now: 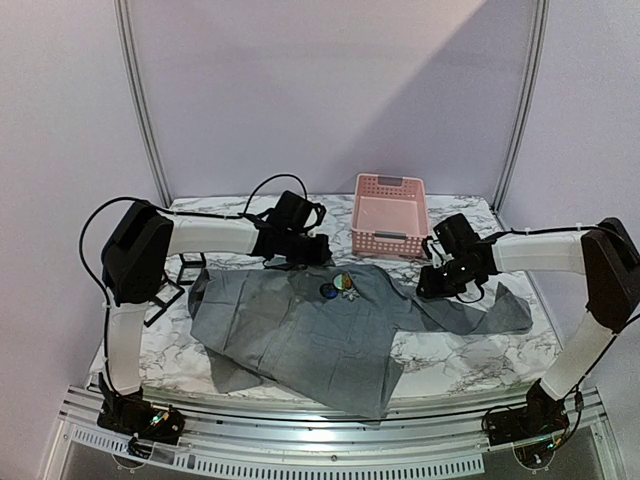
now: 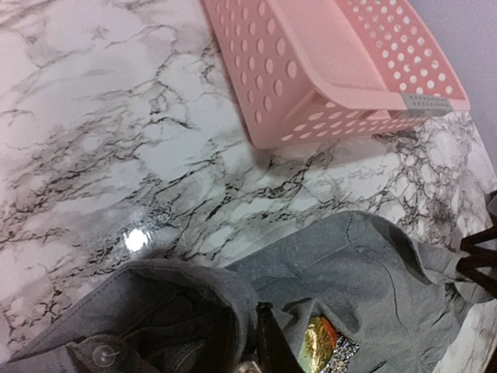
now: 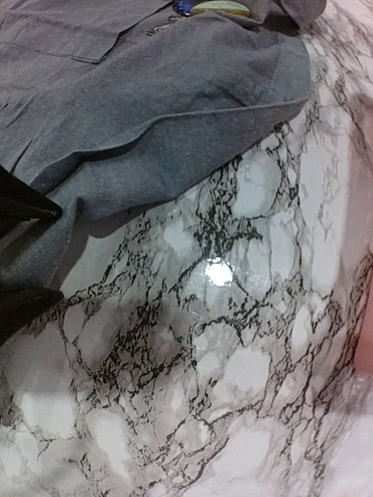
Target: Remove the brooch from the garment
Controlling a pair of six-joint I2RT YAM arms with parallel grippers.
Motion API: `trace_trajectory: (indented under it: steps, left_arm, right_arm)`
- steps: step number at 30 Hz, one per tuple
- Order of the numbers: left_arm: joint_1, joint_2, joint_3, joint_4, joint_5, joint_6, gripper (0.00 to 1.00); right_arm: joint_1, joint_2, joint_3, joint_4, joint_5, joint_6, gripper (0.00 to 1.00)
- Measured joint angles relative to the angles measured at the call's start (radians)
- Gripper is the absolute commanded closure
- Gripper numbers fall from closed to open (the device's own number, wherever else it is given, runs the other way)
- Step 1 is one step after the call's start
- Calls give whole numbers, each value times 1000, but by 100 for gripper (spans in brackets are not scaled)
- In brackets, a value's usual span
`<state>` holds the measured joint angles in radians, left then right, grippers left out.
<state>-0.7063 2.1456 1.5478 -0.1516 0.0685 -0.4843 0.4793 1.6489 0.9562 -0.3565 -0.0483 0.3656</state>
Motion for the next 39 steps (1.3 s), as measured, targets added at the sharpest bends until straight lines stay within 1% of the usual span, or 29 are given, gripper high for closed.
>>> trace_trajectory:
  steps: [1,3,5,6,12,14,17,21,27,32,39]
  left_arm:
    - [1,0,-3,4,0,2,100]
    - [2,0,-12,10,0,0,100]
    - [4,0,-29,29,-1,3,100]
    - [4,-1,-42,45,-4,2,100]
    - [5,-31,-180,178,-45,2,100]
    - [5,-64,-239,228,-73,5,100]
    - [6,-108,-282,285,-113,15,100]
    - [10,-126,-279,346,-143,39,100]
    - [24,-120,-277,402,-147,91,100]
    - [34,-80,-274,452,-144,129,100]
    - [51,-17,-251,466,-140,153,100]
  right_arm:
    - [0,3,0,3,-1,-6,84]
    - [0,9,0,7,-4,-5,93]
    - [-1,9,0,10,-7,-4,99]
    - [-1,9,0,13,-6,-4,100]
    - [-3,9,0,21,23,9,100]
    - [-7,9,0,21,43,18,100]
    - [-22,9,0,21,60,31,100]
    - [-41,9,0,23,72,48,100]
    - [-43,9,0,32,85,66,100]
    - [-43,9,0,44,97,78,100]
    - [-45,9,0,53,108,98,100]
